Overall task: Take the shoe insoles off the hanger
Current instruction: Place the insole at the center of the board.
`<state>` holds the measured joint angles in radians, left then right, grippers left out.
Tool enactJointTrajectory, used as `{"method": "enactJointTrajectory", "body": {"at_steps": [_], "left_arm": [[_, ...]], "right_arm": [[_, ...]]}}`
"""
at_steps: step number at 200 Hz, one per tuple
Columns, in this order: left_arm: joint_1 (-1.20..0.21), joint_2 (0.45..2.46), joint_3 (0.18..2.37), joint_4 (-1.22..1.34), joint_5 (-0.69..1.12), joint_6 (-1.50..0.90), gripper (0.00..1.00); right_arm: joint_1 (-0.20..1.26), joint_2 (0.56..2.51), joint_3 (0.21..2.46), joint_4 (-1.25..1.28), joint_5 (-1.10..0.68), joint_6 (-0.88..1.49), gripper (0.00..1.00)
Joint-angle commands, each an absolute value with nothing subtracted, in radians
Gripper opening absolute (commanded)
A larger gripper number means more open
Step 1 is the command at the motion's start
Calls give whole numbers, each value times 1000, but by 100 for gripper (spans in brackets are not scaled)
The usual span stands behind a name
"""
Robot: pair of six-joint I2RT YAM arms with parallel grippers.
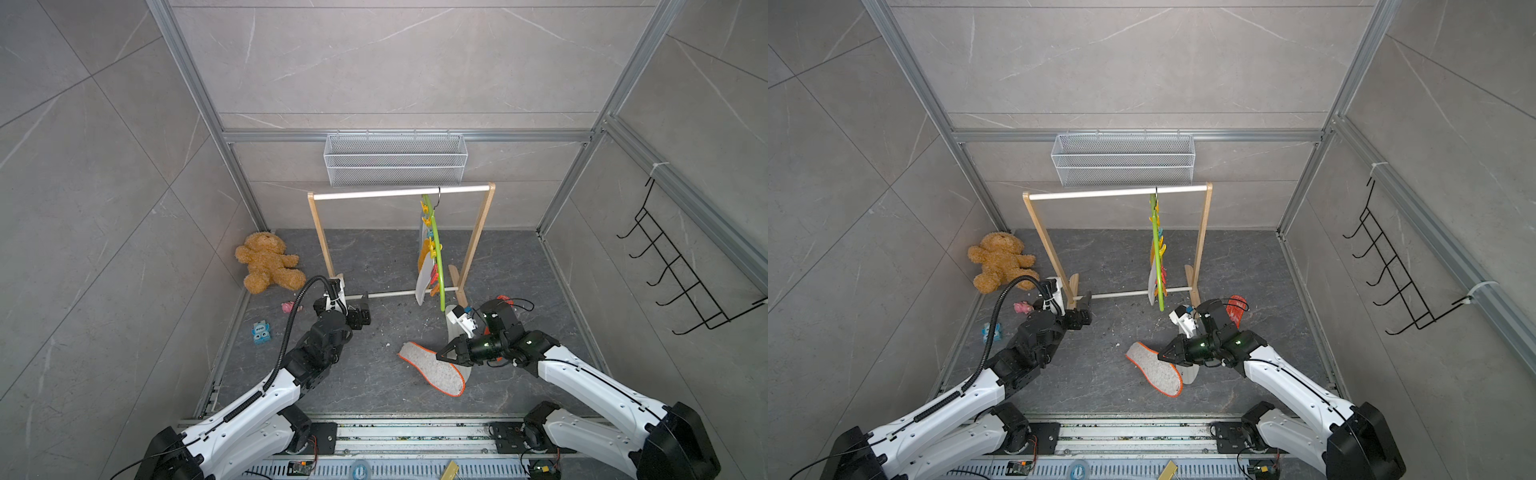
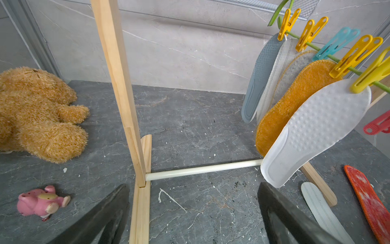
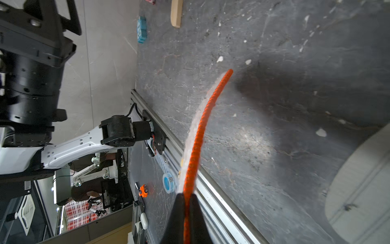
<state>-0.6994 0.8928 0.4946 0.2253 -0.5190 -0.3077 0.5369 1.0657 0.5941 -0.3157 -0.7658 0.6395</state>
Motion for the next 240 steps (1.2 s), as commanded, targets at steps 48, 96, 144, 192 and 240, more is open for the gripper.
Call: {"method": "enactJointTrajectory", "body": {"at_steps": [48,96,144,192,240], "left_arm": [[-697,934,491,290,-477,-393,94],[-697,958,490,305,-476,-412,94],[-698,974,482,319,-448,-428,94],[-698,992,480,334,-442,-434,94],[-698,1005,477,344,-438,-440,93]], "right_arm": [[391,1105,452,-81,-699,745,0],[375,1176,397,88,-648,869,0],[375,1122,366,101,-504,976,0],[375,1082,307,178,-408,1109,0],[386,1108,281,262,-362,1199,0]]}}
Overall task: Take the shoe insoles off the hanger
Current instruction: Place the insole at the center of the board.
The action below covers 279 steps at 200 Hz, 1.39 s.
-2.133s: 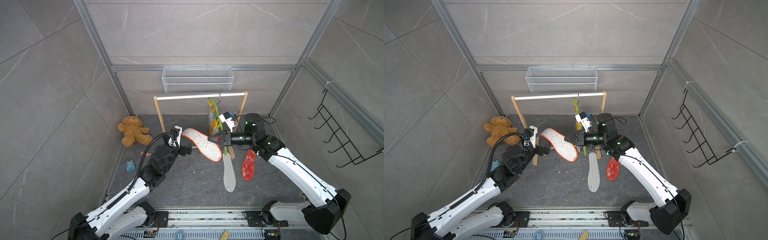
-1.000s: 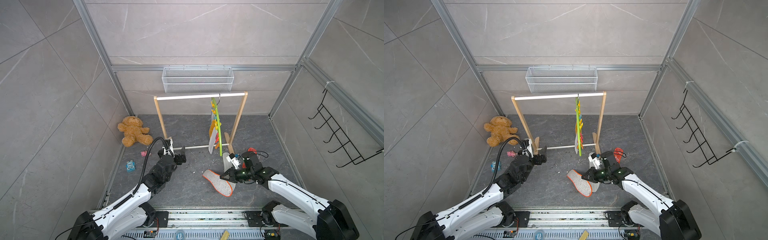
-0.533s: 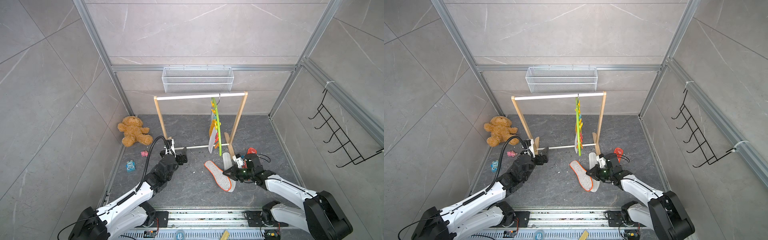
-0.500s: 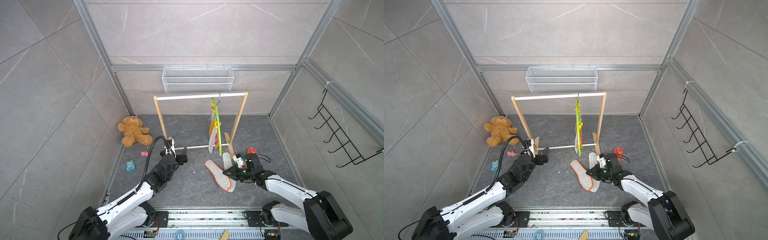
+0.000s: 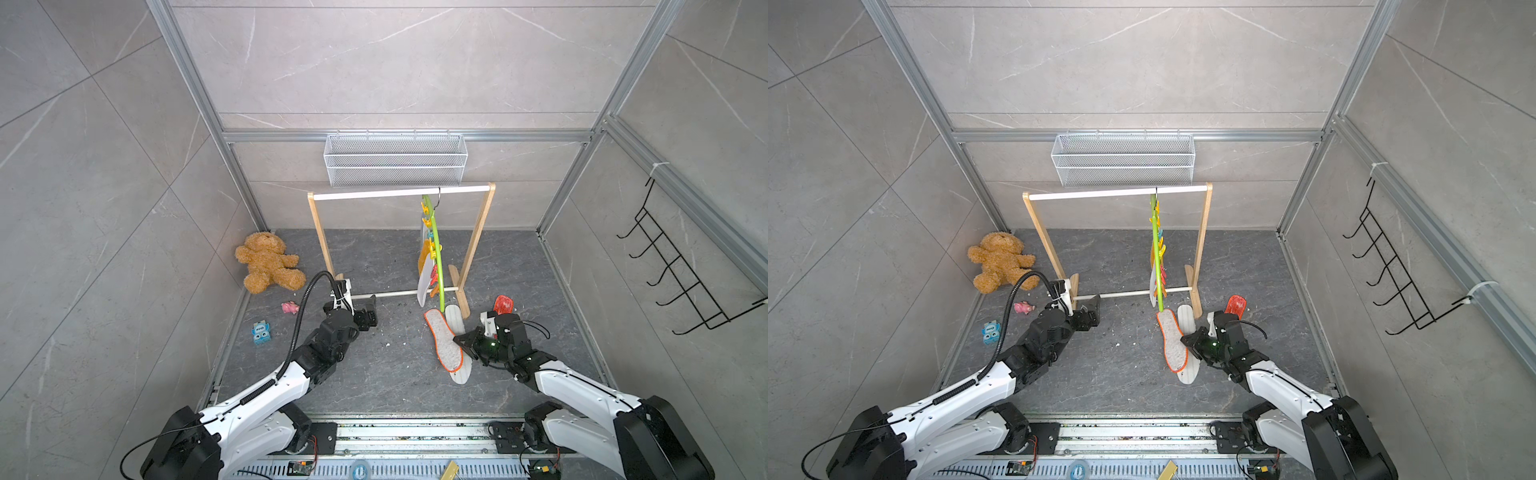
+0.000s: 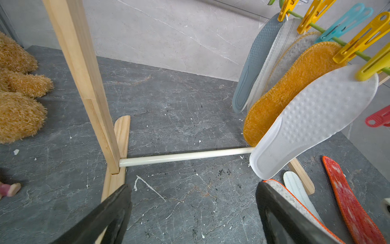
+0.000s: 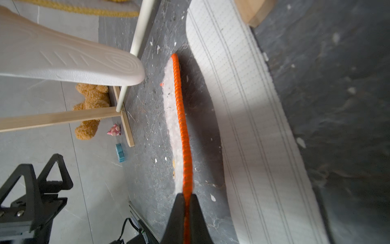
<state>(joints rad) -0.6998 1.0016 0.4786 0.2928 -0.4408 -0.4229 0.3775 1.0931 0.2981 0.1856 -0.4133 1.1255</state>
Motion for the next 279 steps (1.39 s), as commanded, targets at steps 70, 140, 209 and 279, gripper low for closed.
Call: {"method": "enactJointTrajectory", "body": {"at_steps": [70,140,209,279], "left_arm": [[-699,1003,469,351,-437,-447,93],[-701,1001,460,360,-437,-453,93],[-704,986,450,360,-440,-455,93],[-703,985,448,361,-440,-458,94]], "right_arm": [[461,1147,252,349,-269,1308,0],[511,1194,229,413,-210,1373,0],[546,1223,225,448,-178,1406,1],[589,1268,227,494,-155,1437,8]]}}
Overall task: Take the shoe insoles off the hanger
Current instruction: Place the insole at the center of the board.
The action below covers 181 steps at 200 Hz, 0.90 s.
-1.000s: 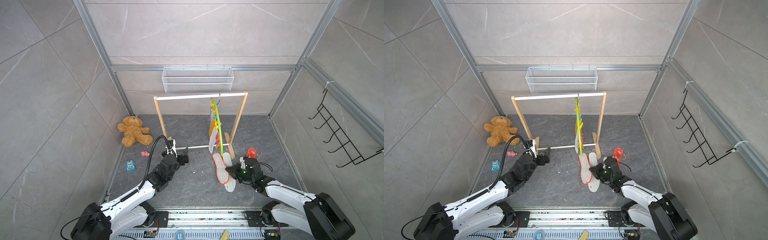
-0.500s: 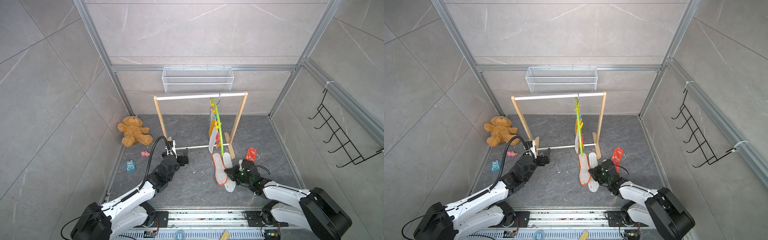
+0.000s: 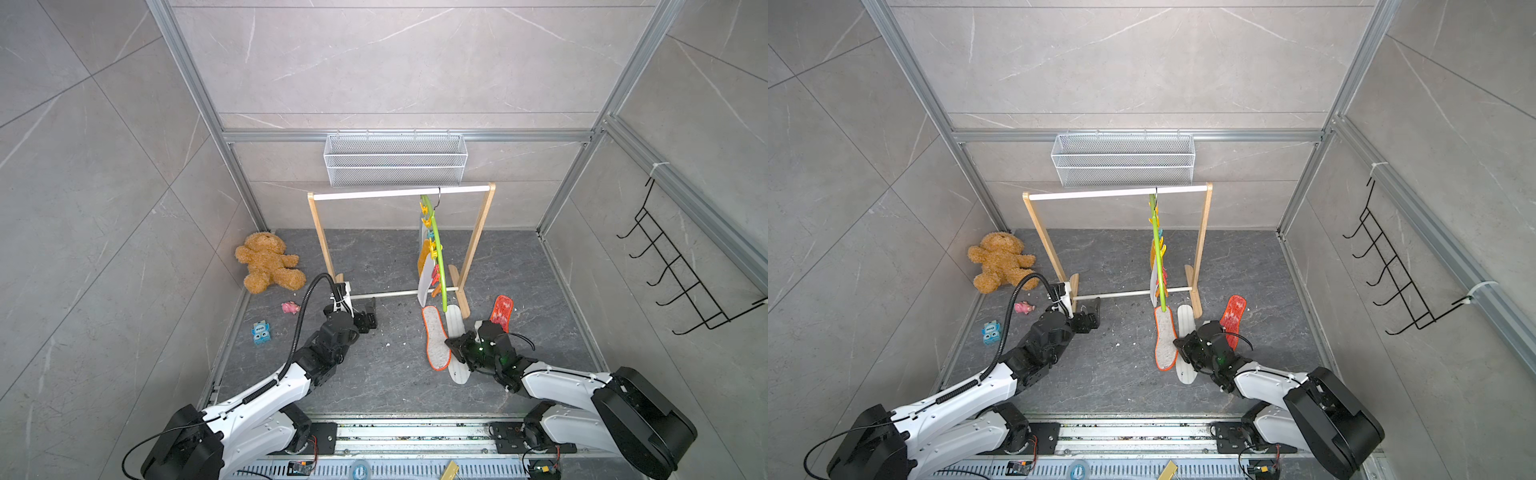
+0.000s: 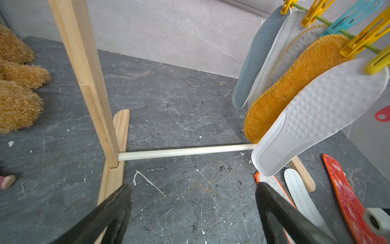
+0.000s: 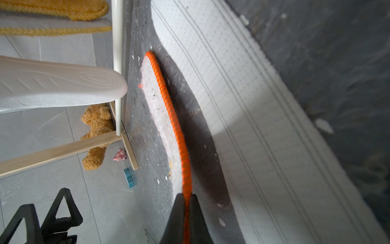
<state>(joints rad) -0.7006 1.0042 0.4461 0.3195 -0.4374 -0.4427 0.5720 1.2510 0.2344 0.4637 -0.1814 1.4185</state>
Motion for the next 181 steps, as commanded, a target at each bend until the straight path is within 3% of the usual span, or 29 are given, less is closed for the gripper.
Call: {"method": "enactJointTrajectory", "body": {"at_steps": [1,121,181], "left_arm": [[-703,986,448,361,-440,-458,94],[-703,986,453,356,-437,-451,94],[-703,985,464,354,-445,-421,93]], "right_arm": [[589,1268,227,494,-155,1437,8],[640,1277,245,491,-141,1442,26],[647,1179,264,360,-127,1403,46]]}}
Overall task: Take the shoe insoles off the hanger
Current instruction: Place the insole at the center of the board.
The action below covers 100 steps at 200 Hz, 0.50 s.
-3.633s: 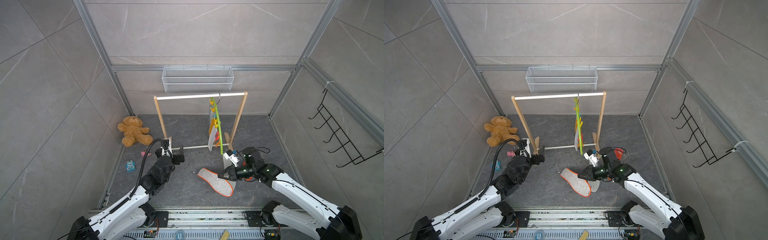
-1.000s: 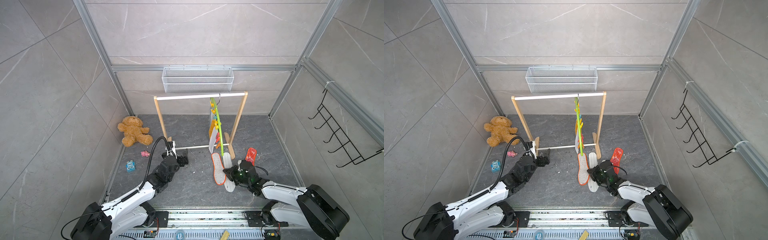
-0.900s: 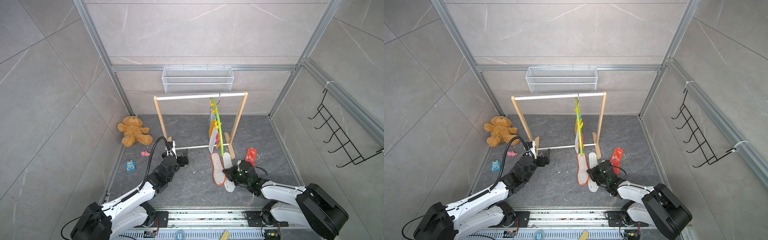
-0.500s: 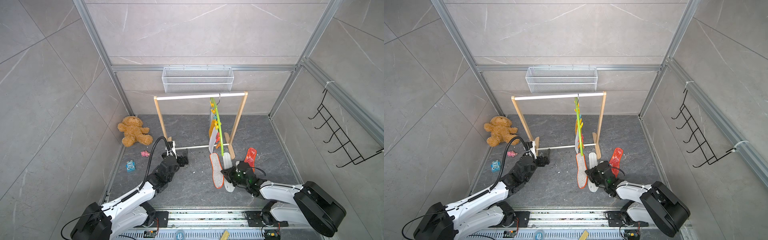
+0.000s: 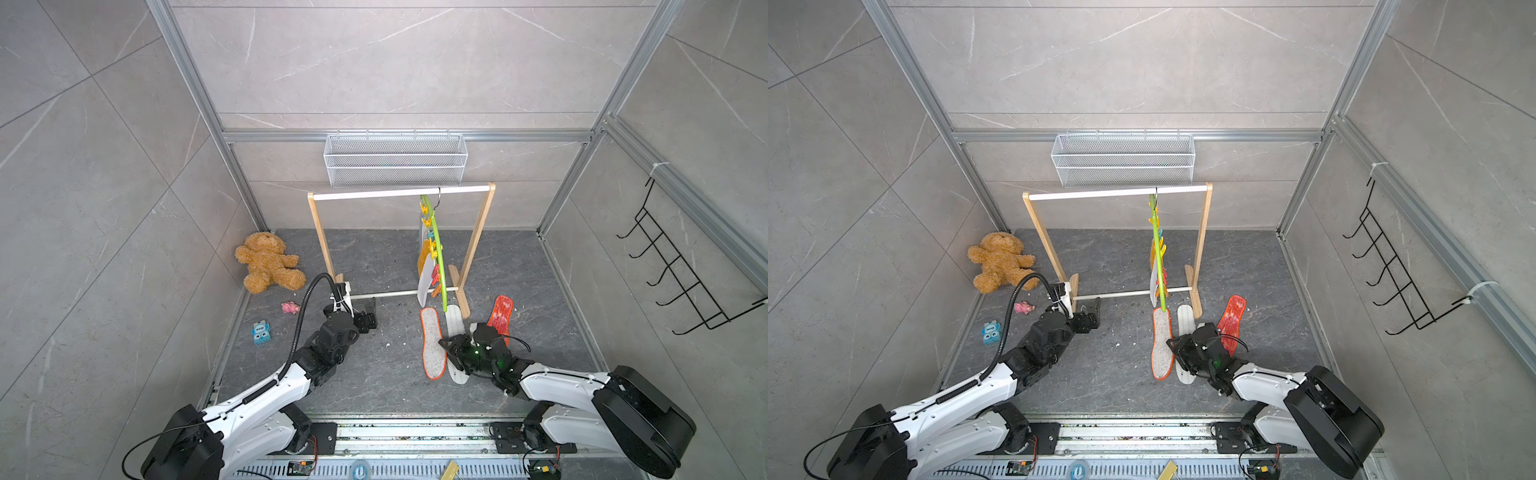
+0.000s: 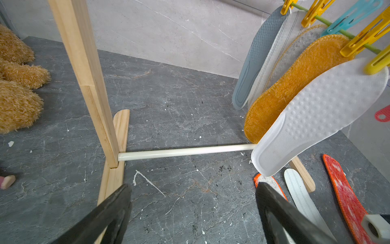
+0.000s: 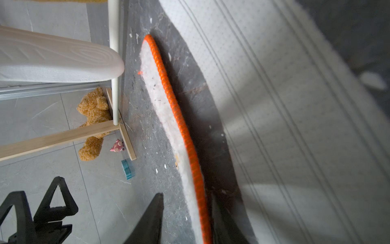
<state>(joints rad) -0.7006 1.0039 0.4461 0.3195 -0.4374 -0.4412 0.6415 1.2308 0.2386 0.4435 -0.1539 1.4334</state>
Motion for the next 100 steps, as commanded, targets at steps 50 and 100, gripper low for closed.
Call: {"method": "enactJointTrajectory", "body": {"at_steps": [50,100], "left_arm": [[-701,989,478,353,-439,-391,93],[-701,1013,486,396,-420,-347,92]], "right_arm": [[647,1079,311,210,-97,1342,57],[647,1021,385,70,-63,1265,62]]}}
